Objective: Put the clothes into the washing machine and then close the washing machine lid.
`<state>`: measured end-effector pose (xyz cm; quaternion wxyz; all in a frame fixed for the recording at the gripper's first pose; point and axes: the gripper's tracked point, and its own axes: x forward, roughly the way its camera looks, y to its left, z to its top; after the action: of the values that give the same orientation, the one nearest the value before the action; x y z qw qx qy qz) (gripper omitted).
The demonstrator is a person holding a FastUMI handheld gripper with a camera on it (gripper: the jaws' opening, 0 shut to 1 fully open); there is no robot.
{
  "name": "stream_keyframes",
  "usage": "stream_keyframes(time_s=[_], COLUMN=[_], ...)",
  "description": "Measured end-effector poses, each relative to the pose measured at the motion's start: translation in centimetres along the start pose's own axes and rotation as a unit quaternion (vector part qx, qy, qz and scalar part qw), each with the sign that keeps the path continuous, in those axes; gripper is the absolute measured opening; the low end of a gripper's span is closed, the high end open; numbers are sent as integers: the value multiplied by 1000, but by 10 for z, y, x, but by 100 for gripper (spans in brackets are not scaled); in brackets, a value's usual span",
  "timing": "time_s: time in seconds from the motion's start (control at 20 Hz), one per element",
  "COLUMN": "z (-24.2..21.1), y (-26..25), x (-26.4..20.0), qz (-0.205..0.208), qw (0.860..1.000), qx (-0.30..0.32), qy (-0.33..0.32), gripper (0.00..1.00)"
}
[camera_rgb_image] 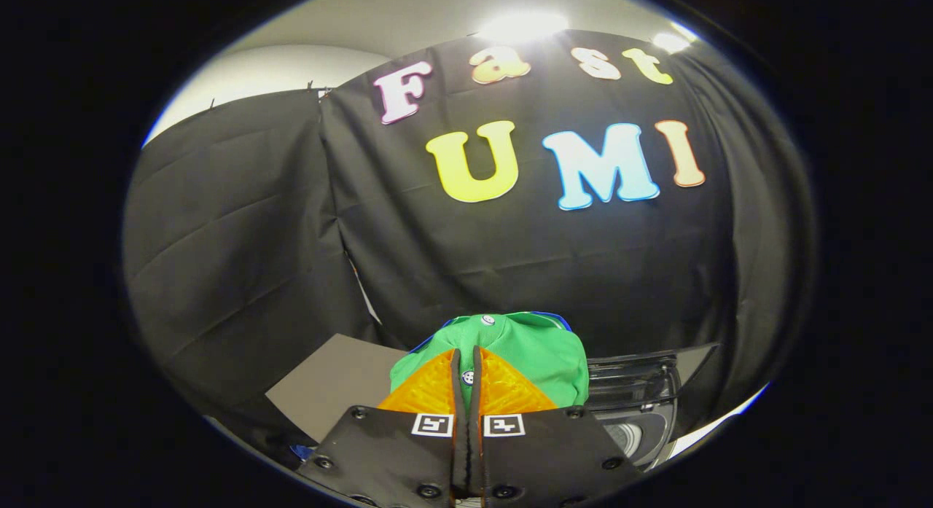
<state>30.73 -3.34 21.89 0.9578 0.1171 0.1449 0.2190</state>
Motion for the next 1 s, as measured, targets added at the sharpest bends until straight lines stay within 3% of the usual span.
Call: stream_keyframes(time_s=[0.4, 1.0], z=[-22, -154], y=[-69, -140], x=[-18, 19], qz=[-45, -93], qw=[999, 991], qx=[-5, -19], qy=[10, 97], gripper=[1, 1])
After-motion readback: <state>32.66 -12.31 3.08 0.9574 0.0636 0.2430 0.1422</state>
